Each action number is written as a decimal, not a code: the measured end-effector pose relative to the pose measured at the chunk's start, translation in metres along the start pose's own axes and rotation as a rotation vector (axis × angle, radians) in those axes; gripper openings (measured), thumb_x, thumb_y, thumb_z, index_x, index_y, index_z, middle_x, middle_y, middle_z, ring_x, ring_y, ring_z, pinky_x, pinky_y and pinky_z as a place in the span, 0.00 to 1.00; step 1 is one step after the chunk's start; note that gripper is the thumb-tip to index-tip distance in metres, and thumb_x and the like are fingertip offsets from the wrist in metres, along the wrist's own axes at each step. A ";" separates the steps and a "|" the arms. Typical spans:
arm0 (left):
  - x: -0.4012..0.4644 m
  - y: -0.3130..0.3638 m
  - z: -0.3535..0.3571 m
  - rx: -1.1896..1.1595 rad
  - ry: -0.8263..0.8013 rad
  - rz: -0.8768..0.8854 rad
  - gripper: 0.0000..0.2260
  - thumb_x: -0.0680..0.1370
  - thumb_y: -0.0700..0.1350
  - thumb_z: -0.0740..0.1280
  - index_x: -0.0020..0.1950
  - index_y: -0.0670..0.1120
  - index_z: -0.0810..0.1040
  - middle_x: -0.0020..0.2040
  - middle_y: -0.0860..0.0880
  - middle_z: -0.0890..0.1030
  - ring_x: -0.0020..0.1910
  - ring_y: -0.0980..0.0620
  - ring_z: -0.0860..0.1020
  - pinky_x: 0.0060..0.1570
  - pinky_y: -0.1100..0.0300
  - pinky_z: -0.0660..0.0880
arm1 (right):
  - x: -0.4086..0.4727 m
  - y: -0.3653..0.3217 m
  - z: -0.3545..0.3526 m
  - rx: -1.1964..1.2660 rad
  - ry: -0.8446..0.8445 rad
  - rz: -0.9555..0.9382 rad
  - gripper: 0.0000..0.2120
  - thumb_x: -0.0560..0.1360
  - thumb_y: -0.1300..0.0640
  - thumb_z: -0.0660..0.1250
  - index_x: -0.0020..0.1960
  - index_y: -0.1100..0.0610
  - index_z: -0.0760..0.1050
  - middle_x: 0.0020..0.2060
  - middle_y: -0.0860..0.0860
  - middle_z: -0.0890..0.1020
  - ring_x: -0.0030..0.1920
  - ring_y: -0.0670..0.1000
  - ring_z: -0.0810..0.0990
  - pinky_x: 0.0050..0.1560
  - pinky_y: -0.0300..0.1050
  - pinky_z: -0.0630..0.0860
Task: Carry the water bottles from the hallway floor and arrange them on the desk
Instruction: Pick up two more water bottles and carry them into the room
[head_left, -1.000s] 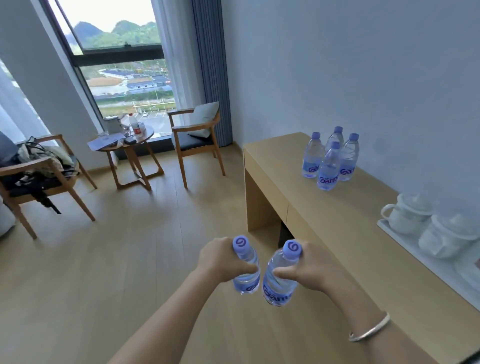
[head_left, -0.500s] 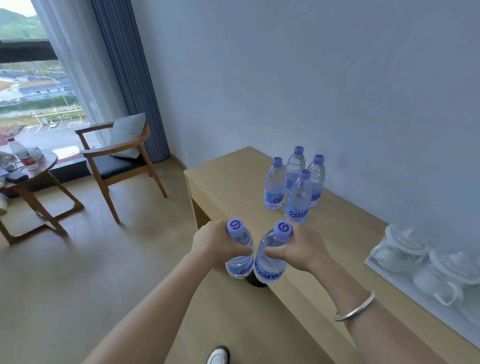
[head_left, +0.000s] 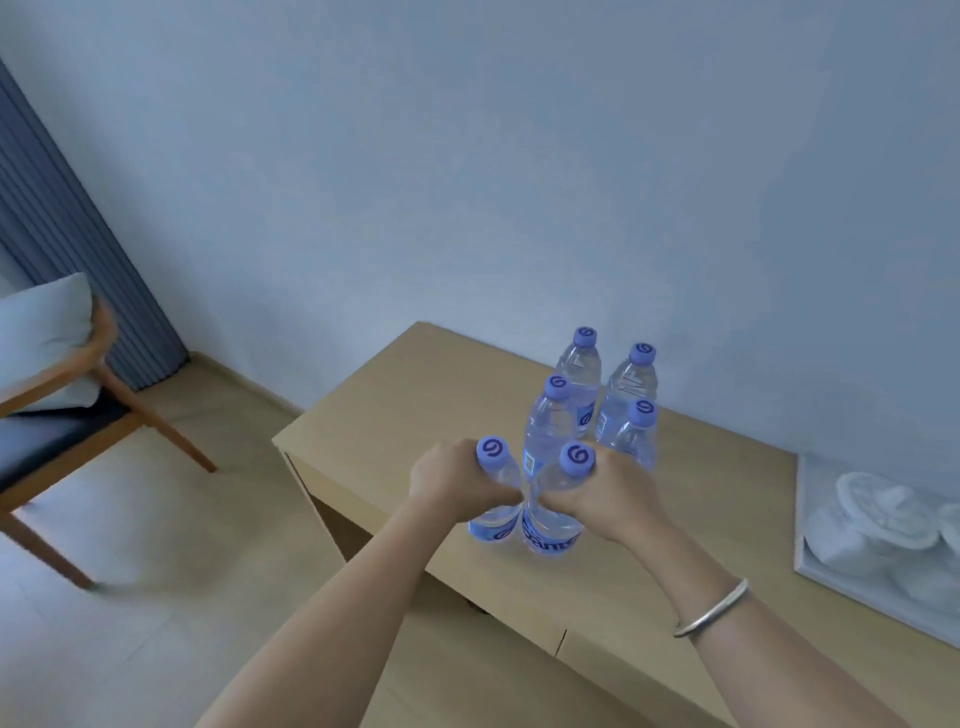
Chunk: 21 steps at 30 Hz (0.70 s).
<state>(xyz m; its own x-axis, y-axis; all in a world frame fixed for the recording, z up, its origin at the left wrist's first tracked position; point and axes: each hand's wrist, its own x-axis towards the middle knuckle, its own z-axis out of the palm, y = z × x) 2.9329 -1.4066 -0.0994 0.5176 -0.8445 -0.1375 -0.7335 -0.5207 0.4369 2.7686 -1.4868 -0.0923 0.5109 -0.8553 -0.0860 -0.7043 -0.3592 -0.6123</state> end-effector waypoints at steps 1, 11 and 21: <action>0.009 -0.001 0.001 -0.001 -0.014 0.003 0.18 0.60 0.61 0.71 0.32 0.51 0.68 0.29 0.55 0.73 0.27 0.56 0.71 0.25 0.64 0.64 | 0.006 0.000 0.003 0.000 0.012 0.019 0.17 0.65 0.43 0.68 0.37 0.57 0.73 0.28 0.49 0.77 0.31 0.50 0.76 0.29 0.41 0.68; 0.059 0.003 0.007 0.041 -0.085 0.045 0.19 0.60 0.65 0.67 0.34 0.51 0.68 0.32 0.54 0.74 0.31 0.54 0.74 0.26 0.63 0.64 | 0.038 0.006 0.020 -0.010 0.056 0.136 0.23 0.62 0.36 0.69 0.48 0.51 0.72 0.38 0.46 0.81 0.40 0.50 0.79 0.39 0.43 0.74; 0.045 -0.007 0.030 -0.089 0.024 0.015 0.27 0.66 0.67 0.67 0.50 0.46 0.69 0.43 0.50 0.77 0.44 0.47 0.77 0.40 0.55 0.73 | 0.029 0.012 0.034 0.163 0.121 0.060 0.25 0.65 0.42 0.72 0.59 0.47 0.72 0.53 0.43 0.77 0.53 0.47 0.77 0.46 0.42 0.70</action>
<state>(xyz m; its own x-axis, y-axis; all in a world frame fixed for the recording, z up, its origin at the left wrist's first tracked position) 2.9486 -1.4448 -0.1352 0.5185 -0.8480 -0.1094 -0.6995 -0.4943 0.5161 2.7913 -1.5030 -0.1288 0.4007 -0.9155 -0.0365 -0.6375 -0.2499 -0.7288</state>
